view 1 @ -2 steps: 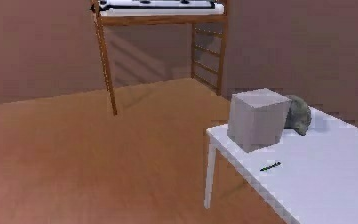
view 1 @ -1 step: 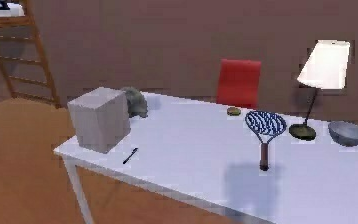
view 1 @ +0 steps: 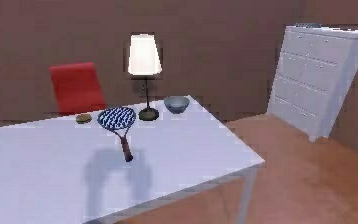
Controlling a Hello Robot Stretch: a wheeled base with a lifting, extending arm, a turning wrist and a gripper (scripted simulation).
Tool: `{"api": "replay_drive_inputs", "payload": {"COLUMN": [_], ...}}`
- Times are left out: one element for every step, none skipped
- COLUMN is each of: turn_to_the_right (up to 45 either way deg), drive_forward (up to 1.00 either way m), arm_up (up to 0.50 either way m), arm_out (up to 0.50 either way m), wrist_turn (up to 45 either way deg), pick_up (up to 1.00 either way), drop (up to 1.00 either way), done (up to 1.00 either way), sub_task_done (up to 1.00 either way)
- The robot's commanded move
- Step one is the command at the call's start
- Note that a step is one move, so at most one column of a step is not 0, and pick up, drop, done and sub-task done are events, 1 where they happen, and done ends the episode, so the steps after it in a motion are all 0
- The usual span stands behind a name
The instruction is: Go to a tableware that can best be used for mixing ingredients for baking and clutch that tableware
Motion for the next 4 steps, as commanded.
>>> {"api": "replay_drive_inputs", "payload": {"turn_to_the_right": [42.0,0.0,-3.0,0.0], "drive_forward": [0.00,0.90,0.00,0.20], "arm_up": [0.00,0.00,0.00,0.00], "arm_out": [0.00,0.00,0.00,0.00], "wrist_turn": [0.0,0.0,0.0,0.0], "pick_up": [0.00,0.00,0.00,0.00], "drop": [0.00,0.00,0.00,0.00], "done": [0.00,0.00,0.00,0.00], "sub_task_done": [0.00,0.00,0.00,0.00]}}
